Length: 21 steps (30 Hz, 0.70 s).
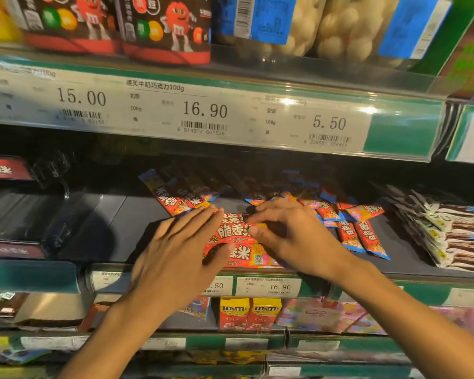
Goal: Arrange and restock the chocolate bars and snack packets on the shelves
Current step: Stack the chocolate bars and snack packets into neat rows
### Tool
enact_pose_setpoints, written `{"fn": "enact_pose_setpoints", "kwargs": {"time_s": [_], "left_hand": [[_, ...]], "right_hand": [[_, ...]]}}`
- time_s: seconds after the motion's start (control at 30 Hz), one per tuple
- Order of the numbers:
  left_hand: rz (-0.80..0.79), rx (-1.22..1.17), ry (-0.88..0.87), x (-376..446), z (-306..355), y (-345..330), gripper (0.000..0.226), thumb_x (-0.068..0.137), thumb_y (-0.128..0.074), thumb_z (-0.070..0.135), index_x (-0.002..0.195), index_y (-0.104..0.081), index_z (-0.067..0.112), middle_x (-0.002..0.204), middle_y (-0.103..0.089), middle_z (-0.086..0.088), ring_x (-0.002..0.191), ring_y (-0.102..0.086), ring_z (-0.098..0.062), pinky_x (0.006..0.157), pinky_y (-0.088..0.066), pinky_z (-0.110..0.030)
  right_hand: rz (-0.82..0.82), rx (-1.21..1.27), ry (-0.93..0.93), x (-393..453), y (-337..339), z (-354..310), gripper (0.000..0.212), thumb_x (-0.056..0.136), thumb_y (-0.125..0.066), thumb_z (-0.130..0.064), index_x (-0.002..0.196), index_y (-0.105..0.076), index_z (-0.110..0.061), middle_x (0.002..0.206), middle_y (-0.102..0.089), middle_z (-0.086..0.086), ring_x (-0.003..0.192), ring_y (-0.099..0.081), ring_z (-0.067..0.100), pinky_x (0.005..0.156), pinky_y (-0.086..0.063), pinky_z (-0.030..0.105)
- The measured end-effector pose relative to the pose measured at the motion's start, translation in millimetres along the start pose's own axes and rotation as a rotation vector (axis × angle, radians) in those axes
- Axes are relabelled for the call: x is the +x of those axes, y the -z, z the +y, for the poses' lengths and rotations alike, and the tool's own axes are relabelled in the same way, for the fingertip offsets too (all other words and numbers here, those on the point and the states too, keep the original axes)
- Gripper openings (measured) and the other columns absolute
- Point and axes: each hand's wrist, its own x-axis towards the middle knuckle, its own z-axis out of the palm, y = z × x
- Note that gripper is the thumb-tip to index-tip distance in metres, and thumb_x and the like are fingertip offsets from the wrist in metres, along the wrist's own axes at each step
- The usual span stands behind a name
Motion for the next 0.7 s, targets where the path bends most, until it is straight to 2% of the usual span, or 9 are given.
{"fn": "enact_pose_setpoints", "kwargs": {"time_s": [0.07, 0.17, 0.23, 0.3, 0.43, 0.53, 0.6, 0.67, 0.7], "left_hand": [[-0.008, 0.011, -0.007, 0, -1, -1, 0.076, 0.090, -0.012, 0.072, 0.153, -0.026, 0.031, 0.158, -0.025, 0.014, 0.146, -0.023, -0.006, 0.115, -0.027, -0.034], [-0.016, 0.022, -0.012, -1, 0, 0, 0.075, 0.092, -0.014, 0.069, 0.153, -0.030, 0.027, 0.157, -0.030, 0.010, 0.145, -0.028, -0.009, 0.114, -0.028, -0.034], [-0.026, 0.023, -0.022, 0, 1, 1, 0.077, 0.092, -0.010, 0.069, 0.154, -0.026, 0.026, 0.159, -0.027, 0.009, 0.146, -0.025, -0.009, 0.115, -0.024, -0.033], [-0.029, 0.006, -0.027, 3, 2, 2, 0.081, 0.089, -0.004, 0.070, 0.156, -0.014, 0.027, 0.162, -0.015, 0.011, 0.148, -0.016, -0.008, 0.116, -0.012, -0.029], [-0.058, 0.026, -0.046, 9, 2, 3, 0.078, 0.089, -0.001, 0.068, 0.156, 0.004, 0.028, 0.163, 0.004, 0.013, 0.149, 0.005, -0.004, 0.117, 0.005, -0.025], [-0.052, 0.051, -0.081, 5, 0, -1, 0.073, 0.095, -0.008, 0.065, 0.157, -0.012, 0.025, 0.163, -0.009, 0.010, 0.149, -0.003, -0.004, 0.119, -0.005, -0.033], [-0.055, 0.043, -0.094, 4, 0, -1, 0.071, 0.095, -0.007, 0.065, 0.156, -0.014, 0.029, 0.162, -0.010, 0.014, 0.148, -0.005, -0.002, 0.119, -0.010, -0.033], [-0.059, 0.022, -0.094, 3, 0, -1, 0.070, 0.092, -0.002, 0.066, 0.155, -0.006, 0.035, 0.160, -0.003, 0.019, 0.148, 0.002, 0.001, 0.120, -0.008, -0.031], [-0.055, 0.010, -0.095, 3, 1, -1, 0.070, 0.091, -0.001, 0.067, 0.154, -0.005, 0.037, 0.160, -0.001, 0.020, 0.147, 0.004, 0.002, 0.120, -0.006, -0.030]], "right_hand": [[-0.047, -0.123, 0.020, -13, -3, -8, 0.053, 0.095, -0.039, -0.064, 0.132, -0.060, -0.033, 0.138, -0.057, -0.010, 0.131, -0.048, 0.006, 0.109, -0.035, 0.042], [-0.098, -0.291, 0.050, -33, -12, -17, 0.066, 0.100, -0.022, -0.065, 0.153, -0.034, -0.027, 0.159, -0.032, -0.006, 0.148, -0.022, 0.007, 0.122, -0.014, 0.037], [-0.149, -0.340, 0.047, -39, -16, -18, 0.068, 0.102, -0.015, -0.062, 0.158, -0.013, -0.024, 0.165, -0.011, -0.005, 0.152, 0.000, 0.007, 0.124, 0.001, 0.035], [-0.172, -0.346, 0.036, -38, -16, -19, 0.067, 0.103, -0.013, -0.060, 0.158, -0.003, -0.023, 0.165, -0.001, -0.006, 0.151, 0.011, 0.006, 0.123, 0.008, 0.033], [-0.201, -0.367, 0.024, -33, -13, -20, 0.068, 0.102, -0.011, -0.059, 0.158, 0.002, -0.023, 0.165, 0.004, -0.005, 0.150, 0.016, 0.008, 0.123, 0.010, 0.035], [-0.226, -0.374, 0.022, -38, -13, -19, 0.067, 0.102, -0.008, -0.060, 0.157, 0.007, -0.025, 0.165, 0.009, -0.007, 0.148, 0.021, 0.006, 0.122, 0.012, 0.035], [-0.232, -0.348, 0.011, -41, -13, -21, 0.067, 0.101, -0.007, -0.061, 0.157, 0.008, -0.028, 0.164, 0.012, -0.009, 0.147, 0.024, 0.004, 0.122, 0.014, 0.034], [-0.178, -0.277, -0.013, -44, -11, -21, 0.067, 0.101, -0.009, -0.062, 0.158, -0.001, -0.028, 0.166, 0.004, -0.008, 0.149, 0.016, 0.004, 0.123, 0.009, 0.034], [-0.105, -0.225, -0.036, -45, -8, -20, 0.066, 0.102, -0.014, -0.061, 0.158, -0.012, -0.028, 0.166, -0.008, -0.007, 0.151, 0.004, 0.006, 0.124, 0.001, 0.034]]}}
